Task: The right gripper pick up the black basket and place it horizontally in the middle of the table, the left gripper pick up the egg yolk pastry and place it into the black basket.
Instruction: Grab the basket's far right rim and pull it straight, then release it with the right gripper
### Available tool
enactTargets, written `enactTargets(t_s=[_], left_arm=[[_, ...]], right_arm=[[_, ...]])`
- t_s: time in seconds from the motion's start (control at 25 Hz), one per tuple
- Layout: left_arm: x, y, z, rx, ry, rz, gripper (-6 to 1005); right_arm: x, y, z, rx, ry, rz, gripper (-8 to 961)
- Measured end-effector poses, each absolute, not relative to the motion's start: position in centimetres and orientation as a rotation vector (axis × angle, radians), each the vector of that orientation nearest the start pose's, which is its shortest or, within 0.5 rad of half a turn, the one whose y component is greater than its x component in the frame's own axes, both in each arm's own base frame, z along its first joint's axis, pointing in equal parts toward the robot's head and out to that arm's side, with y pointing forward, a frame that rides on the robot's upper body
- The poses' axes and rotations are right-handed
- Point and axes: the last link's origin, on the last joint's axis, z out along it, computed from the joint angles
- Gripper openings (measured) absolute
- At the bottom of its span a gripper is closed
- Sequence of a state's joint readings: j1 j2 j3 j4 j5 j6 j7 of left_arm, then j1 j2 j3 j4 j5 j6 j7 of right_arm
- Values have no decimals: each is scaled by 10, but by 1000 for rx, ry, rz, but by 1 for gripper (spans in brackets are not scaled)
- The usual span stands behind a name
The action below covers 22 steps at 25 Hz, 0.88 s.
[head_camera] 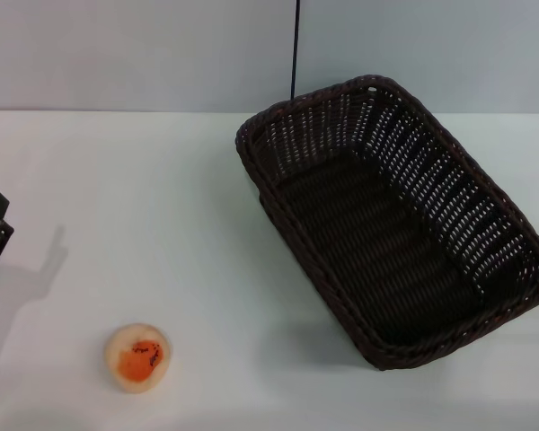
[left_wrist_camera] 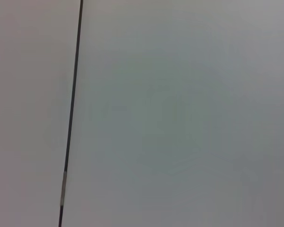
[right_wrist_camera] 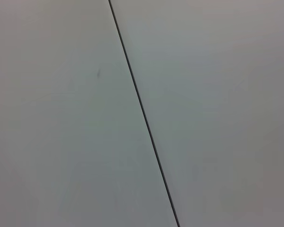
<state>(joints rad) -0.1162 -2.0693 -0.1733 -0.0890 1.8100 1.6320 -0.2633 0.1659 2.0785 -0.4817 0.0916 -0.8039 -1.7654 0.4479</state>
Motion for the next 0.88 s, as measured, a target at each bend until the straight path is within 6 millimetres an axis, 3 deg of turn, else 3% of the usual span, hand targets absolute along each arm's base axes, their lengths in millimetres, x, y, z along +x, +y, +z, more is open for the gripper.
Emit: enactTargets(t_s=[0.64,0.76,0.88], left_arm=[[-364,190,0,-1572,-508,-839,807],[-365,188,2,-1566,-508,-844,806],[-365,186,3,-1558,-506,-847,805]], right_arm=[[374,193,46,-1209,537,988,640],[375,191,56,-1275,498,1008,640],[378,195,79,-1396,497,1067,639]])
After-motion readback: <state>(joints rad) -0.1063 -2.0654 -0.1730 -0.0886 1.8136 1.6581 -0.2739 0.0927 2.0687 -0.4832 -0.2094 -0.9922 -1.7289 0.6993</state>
